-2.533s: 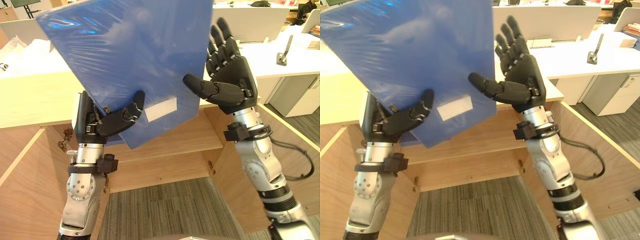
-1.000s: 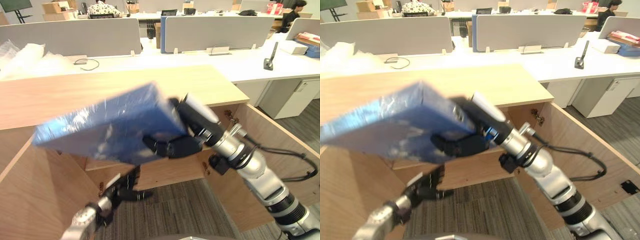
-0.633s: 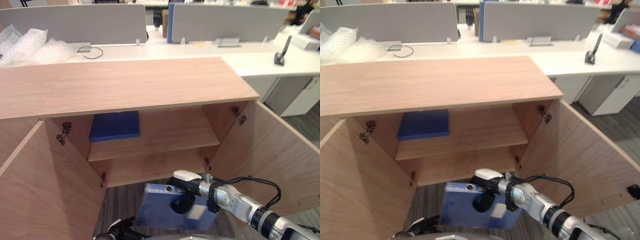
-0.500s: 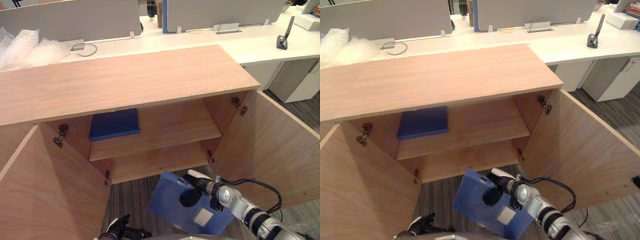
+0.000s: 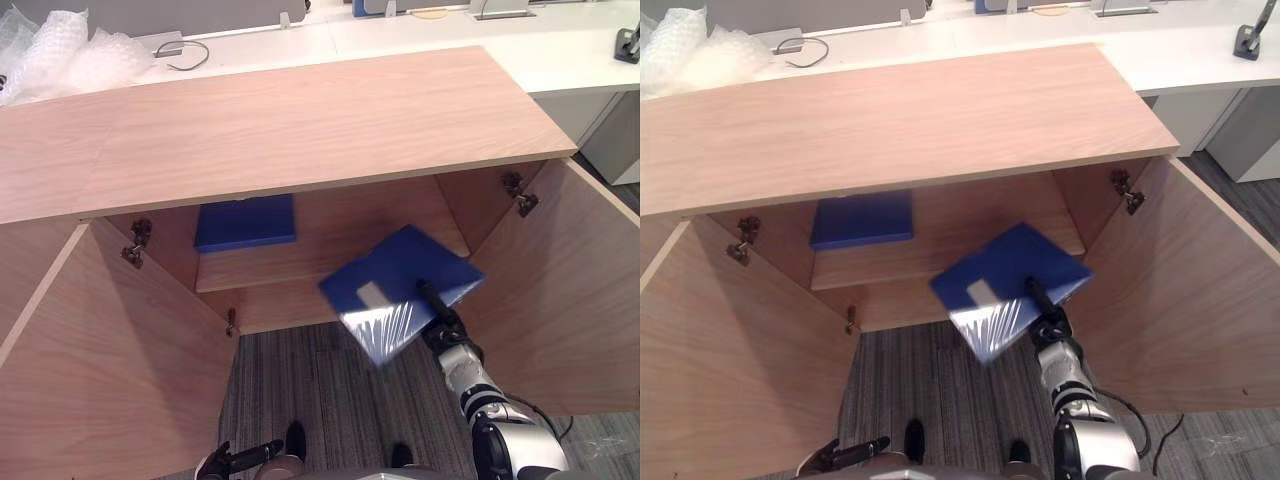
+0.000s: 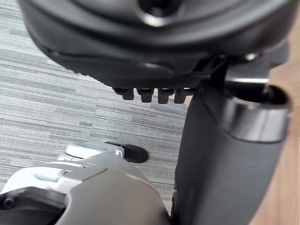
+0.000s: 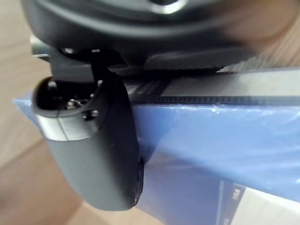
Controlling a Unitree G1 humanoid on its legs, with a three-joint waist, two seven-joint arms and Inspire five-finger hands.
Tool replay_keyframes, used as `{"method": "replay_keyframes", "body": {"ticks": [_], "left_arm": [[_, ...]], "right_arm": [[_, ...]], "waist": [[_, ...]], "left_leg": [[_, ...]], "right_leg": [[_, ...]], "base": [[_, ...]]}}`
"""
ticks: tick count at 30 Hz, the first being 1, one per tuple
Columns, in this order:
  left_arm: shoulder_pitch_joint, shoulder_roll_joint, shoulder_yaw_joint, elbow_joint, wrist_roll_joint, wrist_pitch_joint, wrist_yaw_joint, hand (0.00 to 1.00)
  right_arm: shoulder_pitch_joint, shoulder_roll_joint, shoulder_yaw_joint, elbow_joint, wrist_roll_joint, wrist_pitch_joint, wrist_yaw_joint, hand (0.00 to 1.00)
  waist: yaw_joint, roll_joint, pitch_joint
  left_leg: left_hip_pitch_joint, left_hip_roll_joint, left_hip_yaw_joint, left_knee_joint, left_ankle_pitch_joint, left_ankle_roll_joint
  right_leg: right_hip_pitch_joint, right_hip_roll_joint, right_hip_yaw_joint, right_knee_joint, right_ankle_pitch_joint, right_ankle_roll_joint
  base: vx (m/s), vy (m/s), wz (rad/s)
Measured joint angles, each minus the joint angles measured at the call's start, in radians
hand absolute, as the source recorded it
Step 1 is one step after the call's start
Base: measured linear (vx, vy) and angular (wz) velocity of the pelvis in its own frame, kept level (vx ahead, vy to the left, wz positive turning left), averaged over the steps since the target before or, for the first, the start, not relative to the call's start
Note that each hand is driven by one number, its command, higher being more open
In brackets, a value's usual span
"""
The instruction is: Walk over to the cabinet, pick up the folder, carry it to the office cabinet, place the folder inside the office cabinet, then close the office cabinet door
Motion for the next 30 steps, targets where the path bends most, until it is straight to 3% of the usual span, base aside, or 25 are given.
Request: {"method": "replay_keyframes", "body": {"ticks": [4,5,7,8,12,15,21,25,30], "left_arm": [[-0.008,-0.012,0.012,-0.041,-0.025,0.000,0.025,1.00],[-0.019,-0.019,0.013,-0.055,-0.041,-0.001,0.029,1.00],[-0.032,-0.041,0.011,-0.098,-0.071,-0.013,0.030,1.00],[-0.039,-0.046,0.010,-0.102,-0.074,-0.017,0.030,1.00],[-0.055,-0.046,0.013,-0.134,-0.101,-0.030,0.023,1.00],[-0.060,-0.045,0.026,-0.147,-0.107,-0.028,0.021,1.00],[-0.058,-0.061,0.097,-0.132,-0.115,0.012,0.010,1.00],[-0.059,-0.087,0.121,-0.145,-0.130,0.015,-0.009,1.00],[-0.063,-0.085,0.093,-0.175,-0.171,0.014,-0.020,1.00]], "right_arm": [[-0.104,0.027,-0.145,-0.084,0.228,-0.109,-0.003,0.00],[-0.149,0.028,-0.171,-0.125,0.272,-0.137,-0.004,0.00],[-0.233,0.029,-0.183,-0.195,0.295,-0.149,-0.022,0.00],[-0.252,0.030,-0.184,-0.213,0.306,-0.153,-0.028,0.00],[-0.404,0.027,-0.170,-0.280,0.322,-0.161,-0.067,0.00],[-0.504,0.006,-0.143,-0.295,0.313,-0.160,-0.094,0.00],[-0.717,-0.109,-0.060,-0.296,0.180,-0.087,-0.157,0.00],[-0.798,-0.148,0.015,-0.265,0.089,-0.032,-0.167,0.00],[-0.908,-0.213,0.121,-0.178,0.092,0.000,-0.174,0.00]], "waist": [[0.001,0.023,0.059],[0.001,0.033,0.094],[0.008,0.069,0.138],[0.015,0.076,0.146],[0.027,0.083,0.174],[0.025,0.084,0.197],[0.024,0.088,0.253],[0.023,0.092,0.263],[0.034,0.096,0.264]], "left_leg": [[-0.070,-0.006,-0.015,0.068,-0.019,0.007],[-0.125,-0.002,-0.021,0.156,-0.054,0.011],[-0.257,0.018,-0.028,0.375,-0.150,0.016],[-0.282,0.023,-0.027,0.417,-0.170,0.016],[-0.436,0.038,-0.023,0.647,-0.274,0.013],[-0.514,0.044,-0.020,0.774,-0.336,0.012],[-0.624,0.044,-0.001,0.965,-0.438,0.020],[-0.643,0.045,0.001,1.009,-0.452,0.028],[-0.692,0.025,-0.033,1.080,-0.453,0.030]], "right_leg": [[-0.053,-0.014,-0.009,0.052,-0.011,0.009],[-0.090,-0.021,-0.008,0.110,-0.031,0.010],[-0.198,-0.022,-0.003,0.273,-0.095,0.008],[-0.224,-0.022,0.001,0.313,-0.112,0.008],[-0.394,-0.038,0.035,0.557,-0.232,0.013],[-0.484,-0.048,0.060,0.694,-0.296,0.018],[-0.623,-0.078,0.102,0.920,-0.401,0.026],[-0.647,-0.093,0.095,0.992,-0.413,0.020],[-0.688,-0.137,0.050,1.107,-0.421,0.028]], "base": [[-0.01,0.036,0.12],[-0.07,0.025,0.06],[-0.13,0.020,-0.05],[-0.12,0.013,-0.15],[-0.10,-0.024,-0.13],[-0.09,-0.017,-0.14],[0.01,-0.008,-0.06],[0.05,-0.027,0.08],[0.01,-0.055,0.31]]}}
